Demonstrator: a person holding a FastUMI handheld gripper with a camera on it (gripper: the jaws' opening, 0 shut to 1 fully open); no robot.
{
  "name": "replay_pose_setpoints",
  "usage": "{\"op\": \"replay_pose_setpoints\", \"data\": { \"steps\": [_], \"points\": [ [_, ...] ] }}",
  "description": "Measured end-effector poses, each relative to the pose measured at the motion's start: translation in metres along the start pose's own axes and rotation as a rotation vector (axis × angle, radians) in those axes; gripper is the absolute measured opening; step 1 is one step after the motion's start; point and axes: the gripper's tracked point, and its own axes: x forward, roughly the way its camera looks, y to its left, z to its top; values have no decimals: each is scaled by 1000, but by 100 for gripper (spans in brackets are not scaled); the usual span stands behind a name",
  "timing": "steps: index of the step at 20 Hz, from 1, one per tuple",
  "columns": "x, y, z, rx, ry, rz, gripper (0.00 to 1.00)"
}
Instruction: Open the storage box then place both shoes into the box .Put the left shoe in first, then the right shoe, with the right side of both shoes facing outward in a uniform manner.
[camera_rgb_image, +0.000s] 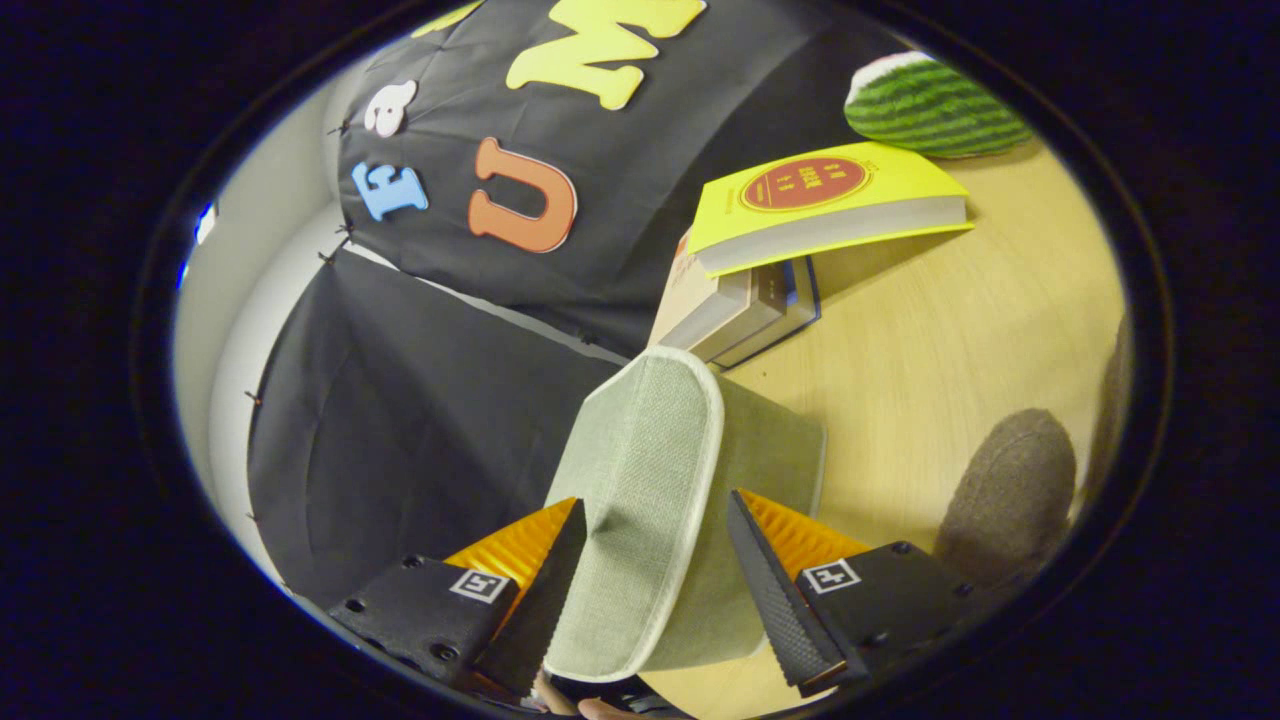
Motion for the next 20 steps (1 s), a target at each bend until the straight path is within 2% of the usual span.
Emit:
{"op": "replay_pose_setpoints", "data": {
  "steps": [2, 6, 13, 17, 20],
  "points": [
    [0, 5, -3, 23, 26, 49, 87],
    [6, -4, -5, 30, 50, 37, 77],
    [14, -3, -10, 39, 45, 46, 73],
    [6, -5, -2, 41, 16, 33, 61],
    [-3, -1, 0, 2, 9, 1, 40]
  ]
}}
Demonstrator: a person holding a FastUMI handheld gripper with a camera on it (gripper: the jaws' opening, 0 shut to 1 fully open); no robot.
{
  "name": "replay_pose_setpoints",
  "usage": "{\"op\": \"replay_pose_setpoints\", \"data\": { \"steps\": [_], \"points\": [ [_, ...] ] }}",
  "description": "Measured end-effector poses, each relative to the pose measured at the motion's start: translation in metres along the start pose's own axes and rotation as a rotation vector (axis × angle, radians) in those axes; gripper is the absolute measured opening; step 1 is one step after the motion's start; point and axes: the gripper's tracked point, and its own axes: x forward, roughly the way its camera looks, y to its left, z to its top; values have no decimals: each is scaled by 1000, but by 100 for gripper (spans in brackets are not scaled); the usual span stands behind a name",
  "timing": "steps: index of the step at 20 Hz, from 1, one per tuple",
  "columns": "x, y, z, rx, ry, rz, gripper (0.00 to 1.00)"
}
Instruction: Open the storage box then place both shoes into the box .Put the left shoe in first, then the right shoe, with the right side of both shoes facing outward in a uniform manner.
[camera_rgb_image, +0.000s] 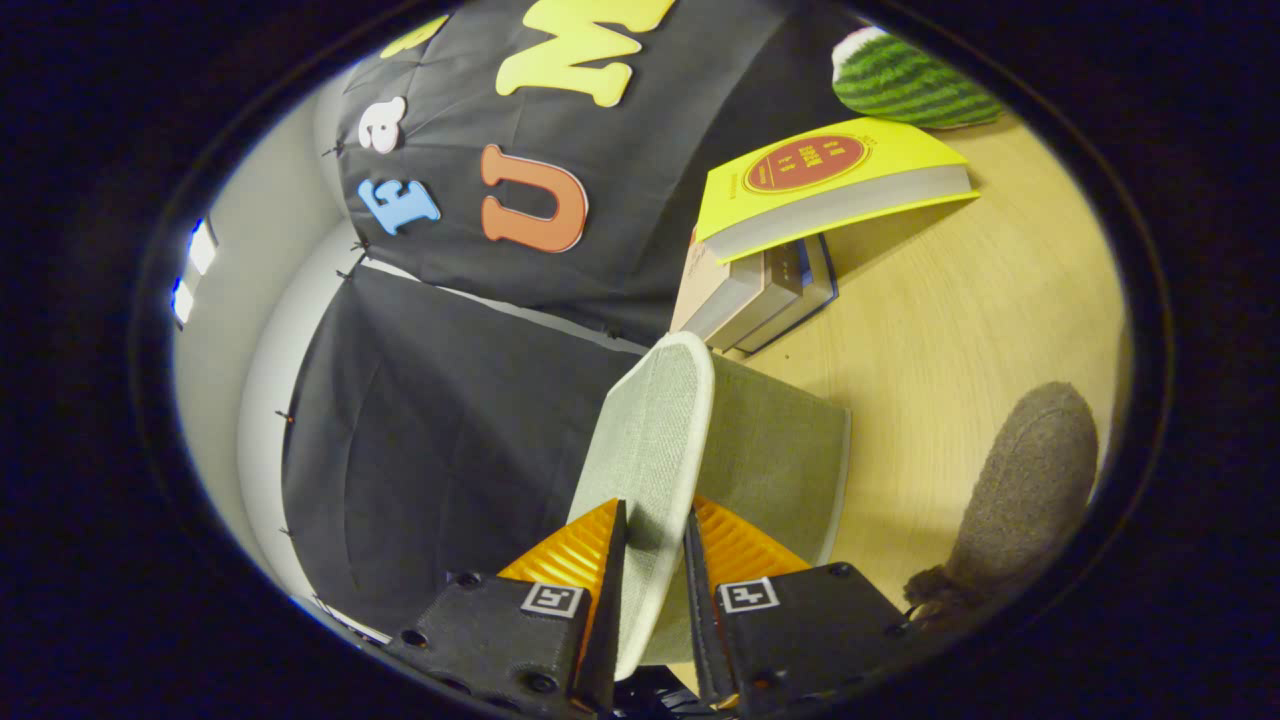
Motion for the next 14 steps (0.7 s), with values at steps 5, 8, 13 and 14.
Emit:
{"op": "replay_pose_setpoints", "data": {
  "steps": [5, 8, 13, 14],
  "points": [
    [-4, 12, 3, -55, 4, -85, 23],
    [-7, 32, 6, -137, -26, -128, 11],
    [-9, 69, 12, -165, -43, -127, 8],
    [-10, 78, 13, -177, -45, -126, 8]
  ]
}}
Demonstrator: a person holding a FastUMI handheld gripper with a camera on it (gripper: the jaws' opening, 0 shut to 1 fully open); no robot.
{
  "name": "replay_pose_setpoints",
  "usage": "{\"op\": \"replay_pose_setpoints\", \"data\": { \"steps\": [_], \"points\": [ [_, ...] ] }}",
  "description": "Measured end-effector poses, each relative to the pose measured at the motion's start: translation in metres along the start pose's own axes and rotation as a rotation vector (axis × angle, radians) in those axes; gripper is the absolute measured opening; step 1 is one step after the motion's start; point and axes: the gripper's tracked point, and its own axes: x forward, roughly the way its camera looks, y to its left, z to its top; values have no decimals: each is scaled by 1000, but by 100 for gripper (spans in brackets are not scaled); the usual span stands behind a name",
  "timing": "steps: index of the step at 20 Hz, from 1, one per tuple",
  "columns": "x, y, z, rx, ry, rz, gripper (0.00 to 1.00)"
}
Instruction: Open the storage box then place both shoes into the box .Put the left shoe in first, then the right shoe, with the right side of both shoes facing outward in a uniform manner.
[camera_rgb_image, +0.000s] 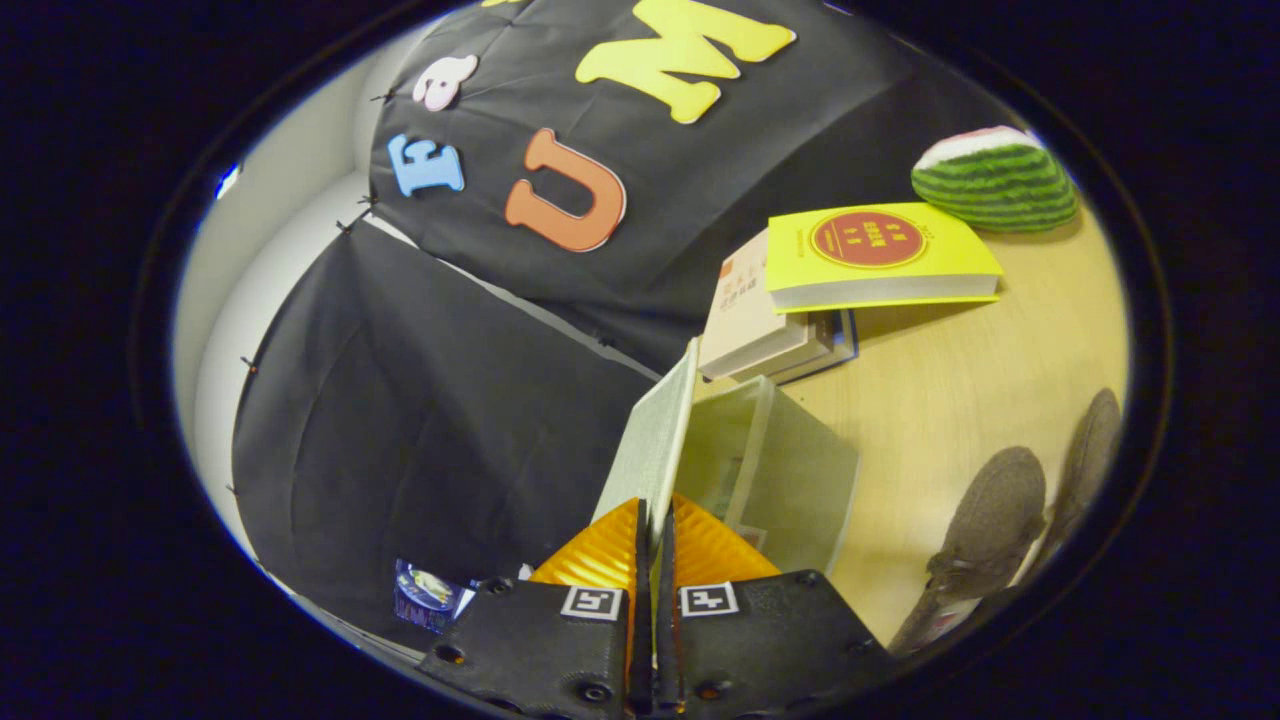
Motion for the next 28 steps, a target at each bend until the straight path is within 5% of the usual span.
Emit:
{"op": "replay_pose_setpoints", "data": {
  "steps": [9, 23, 28],
  "points": [
    [11, 76, 9, -122, 13, -34, 8],
    [85, 164, -9, -232, 110, -139, 12],
    [111, 191, -26, -216, 137, -119, 13]
  ]
}}
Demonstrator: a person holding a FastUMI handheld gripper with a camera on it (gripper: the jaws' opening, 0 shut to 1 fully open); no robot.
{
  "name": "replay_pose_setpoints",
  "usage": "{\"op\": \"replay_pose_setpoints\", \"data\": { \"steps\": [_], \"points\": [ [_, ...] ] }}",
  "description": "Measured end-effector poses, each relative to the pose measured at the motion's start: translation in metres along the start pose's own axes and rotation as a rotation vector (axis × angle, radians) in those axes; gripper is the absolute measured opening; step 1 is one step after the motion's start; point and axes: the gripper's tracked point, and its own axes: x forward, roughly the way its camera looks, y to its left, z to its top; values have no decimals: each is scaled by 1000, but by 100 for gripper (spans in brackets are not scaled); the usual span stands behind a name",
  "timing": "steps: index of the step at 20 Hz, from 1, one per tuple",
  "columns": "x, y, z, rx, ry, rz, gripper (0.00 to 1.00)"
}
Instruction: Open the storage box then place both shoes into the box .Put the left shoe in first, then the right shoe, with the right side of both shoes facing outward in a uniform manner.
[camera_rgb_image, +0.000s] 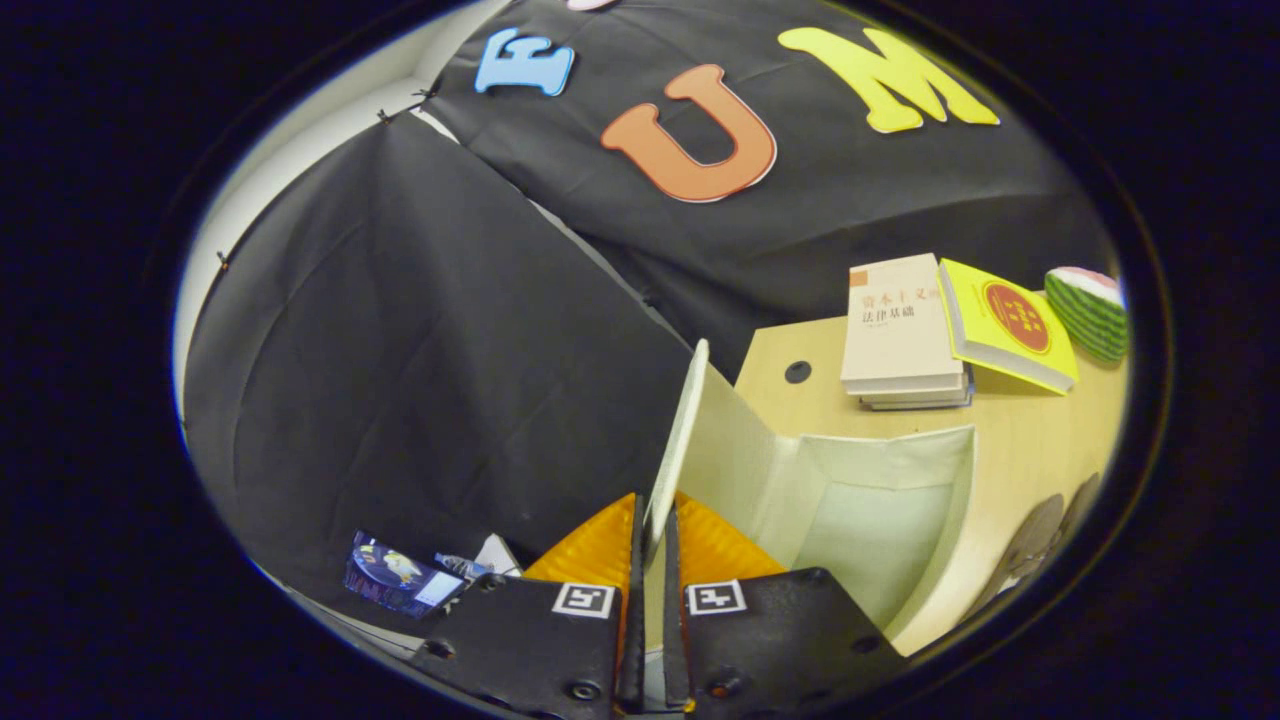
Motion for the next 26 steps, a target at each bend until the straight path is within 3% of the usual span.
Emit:
{"op": "replay_pose_setpoints", "data": {
  "steps": [3, 5, 6, 10, 19, 22, 26],
  "points": [
    [8, 15, 3, -9, -13, 9, 14],
    [7, 30, -3, -20, -2, 47, 20],
    [6, 36, -9, -25, 18, 63, 36],
    [8, 36, -18, 36, 27, 39, 61],
    [-19, -62, -24, 100, 5, -222, 71],
    [-32, -87, -37, 117, 30, -269, 72],
    [-54, -135, -49, 48, 72, -408, 72]
  ]
}}
